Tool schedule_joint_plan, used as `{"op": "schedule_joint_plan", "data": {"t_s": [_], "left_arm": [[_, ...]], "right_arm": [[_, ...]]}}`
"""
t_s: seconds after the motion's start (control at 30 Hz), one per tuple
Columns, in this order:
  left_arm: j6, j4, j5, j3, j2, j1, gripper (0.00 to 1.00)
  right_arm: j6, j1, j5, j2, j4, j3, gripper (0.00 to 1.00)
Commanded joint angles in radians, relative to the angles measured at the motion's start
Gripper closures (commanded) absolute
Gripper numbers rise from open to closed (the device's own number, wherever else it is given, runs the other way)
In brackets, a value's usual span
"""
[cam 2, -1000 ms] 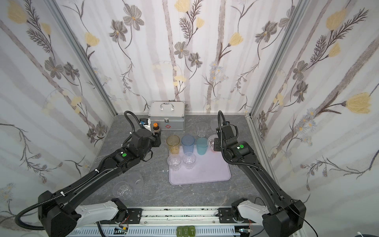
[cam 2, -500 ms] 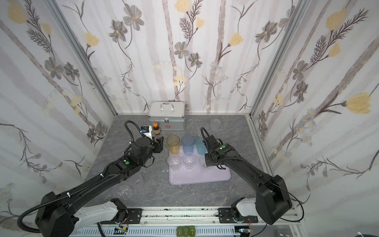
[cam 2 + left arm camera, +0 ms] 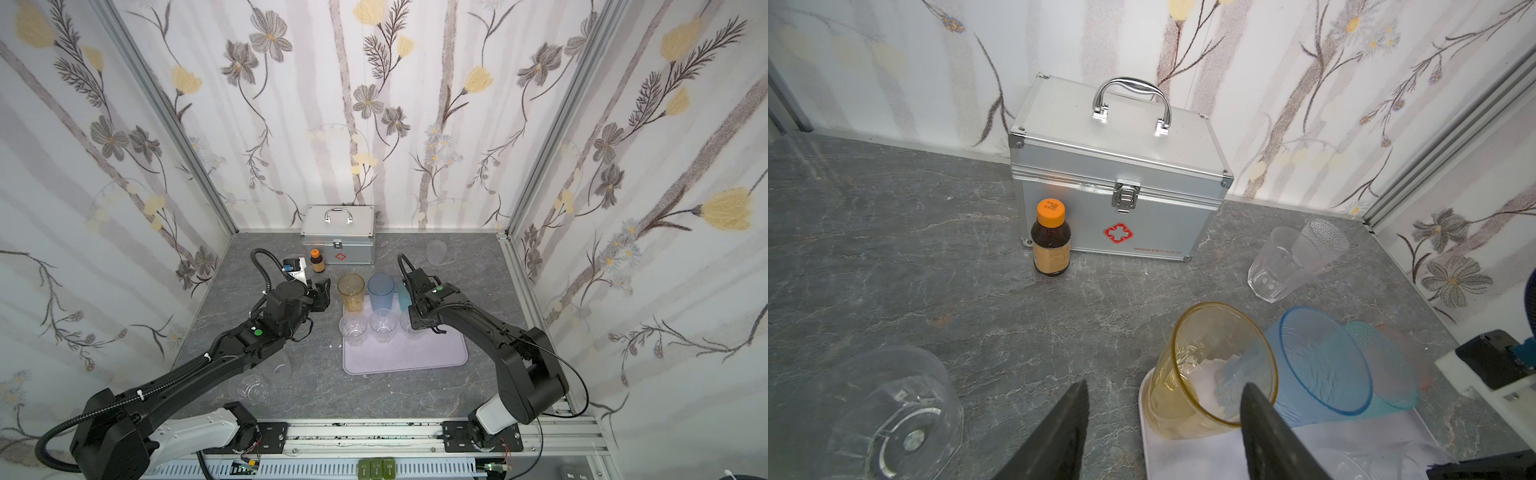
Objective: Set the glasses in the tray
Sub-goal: 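Set the glass by the pink cup with the right gripper while the left withdraws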
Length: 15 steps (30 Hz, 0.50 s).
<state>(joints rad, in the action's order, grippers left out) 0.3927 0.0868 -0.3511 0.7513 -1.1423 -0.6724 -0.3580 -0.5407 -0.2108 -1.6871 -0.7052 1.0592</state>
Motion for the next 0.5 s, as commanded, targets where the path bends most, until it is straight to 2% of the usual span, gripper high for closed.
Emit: {"op": "schedule_joint_plan", "data": {"t_s": [0.0,0.13,0.33,0.47], "left_arm": [[0.014,0.036,-0.005,0.006,-0.013,0.000,0.39],[0.014,0.036,-0.008,0.003,-0.013,0.001,0.39],[0.011,0.030,0.005,0.007,-0.025,0.001,0.39],[0.006,0.008,0.024,0.022,-0.042,0.002,0.39]], "right_arm": [[-0.004,0.002,-0.028,-0.008,0.055,0.013,0.88],[-0.008,0.002,-0.032,-0.004,0.051,0.017,0.83],[-0.024,-0.003,-0.006,0.012,0.046,0.017,0.81],[-0.025,-0.010,-0.041,0.051,0.000,0.043,0.76]]}}
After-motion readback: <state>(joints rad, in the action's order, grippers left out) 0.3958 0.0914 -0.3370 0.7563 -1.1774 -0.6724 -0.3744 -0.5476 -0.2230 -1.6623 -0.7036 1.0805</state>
